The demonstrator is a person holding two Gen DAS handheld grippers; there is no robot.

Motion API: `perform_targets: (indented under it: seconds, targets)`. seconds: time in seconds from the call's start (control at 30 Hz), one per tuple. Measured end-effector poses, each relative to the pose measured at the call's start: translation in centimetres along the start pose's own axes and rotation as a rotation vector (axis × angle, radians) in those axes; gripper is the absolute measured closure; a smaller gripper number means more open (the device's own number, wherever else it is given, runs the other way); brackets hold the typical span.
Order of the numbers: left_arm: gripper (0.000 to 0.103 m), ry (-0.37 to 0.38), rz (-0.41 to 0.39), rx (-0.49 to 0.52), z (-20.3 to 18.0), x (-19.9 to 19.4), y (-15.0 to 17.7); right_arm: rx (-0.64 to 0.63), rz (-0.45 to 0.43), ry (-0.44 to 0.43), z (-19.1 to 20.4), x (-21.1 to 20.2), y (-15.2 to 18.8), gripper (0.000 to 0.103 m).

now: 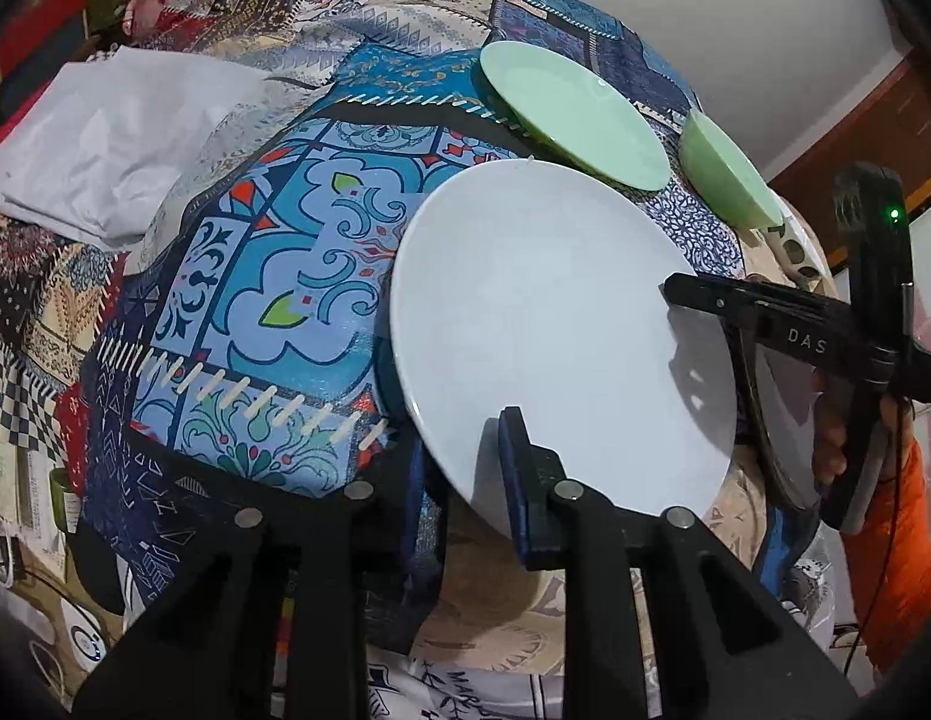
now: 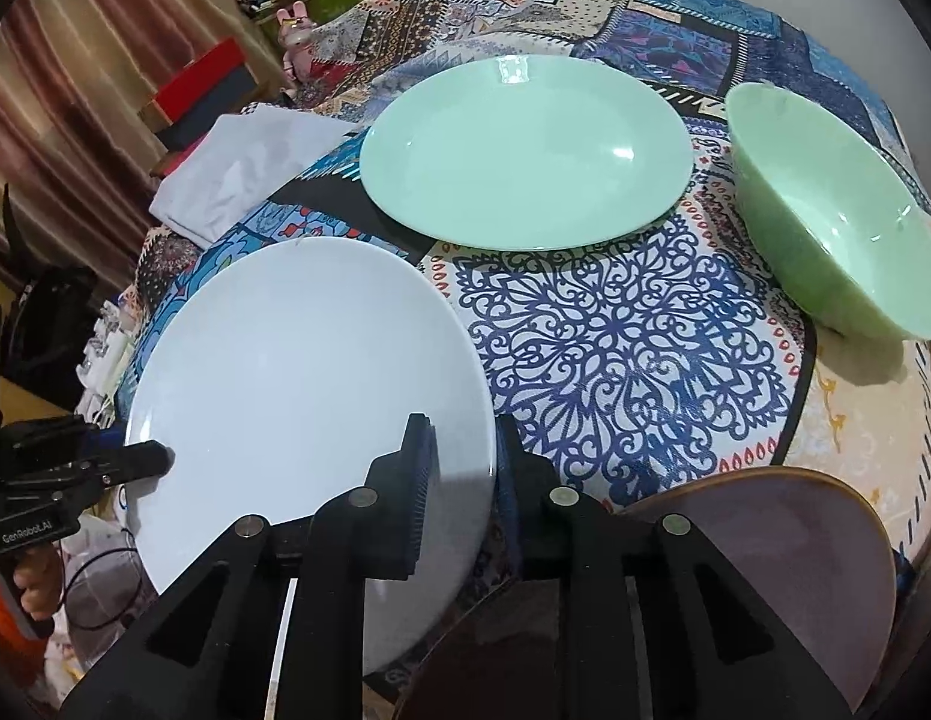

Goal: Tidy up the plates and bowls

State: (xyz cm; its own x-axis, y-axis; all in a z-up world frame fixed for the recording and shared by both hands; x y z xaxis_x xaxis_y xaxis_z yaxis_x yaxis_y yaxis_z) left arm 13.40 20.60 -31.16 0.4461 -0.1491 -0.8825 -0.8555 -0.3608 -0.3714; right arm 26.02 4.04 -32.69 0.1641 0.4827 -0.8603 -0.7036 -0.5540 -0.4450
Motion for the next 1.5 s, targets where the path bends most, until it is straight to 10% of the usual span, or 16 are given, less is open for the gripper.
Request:
perform_targets:
  seconds: [1.5]
  targets:
    - [0.079,-0.015,-0.140,0.052,-6.2,-4.8,-2.0,0.121,-0.214,0.043,-1.6,-9.2,2.5,0.083]
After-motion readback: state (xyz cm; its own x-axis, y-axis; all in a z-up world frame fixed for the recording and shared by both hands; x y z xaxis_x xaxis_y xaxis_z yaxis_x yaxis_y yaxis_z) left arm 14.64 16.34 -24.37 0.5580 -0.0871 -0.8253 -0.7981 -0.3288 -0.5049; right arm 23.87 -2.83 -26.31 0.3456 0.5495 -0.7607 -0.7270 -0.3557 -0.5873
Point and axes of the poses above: each gripper's, at about its wrist camera, not at the fingertips, and x roughly the way its jaws point, z to its left, y to its underside, the point moved 7 cm from there along x, roughly the way its jaws point, and after that the axes turned 3 degrees about -y, right-handed, at the moved point
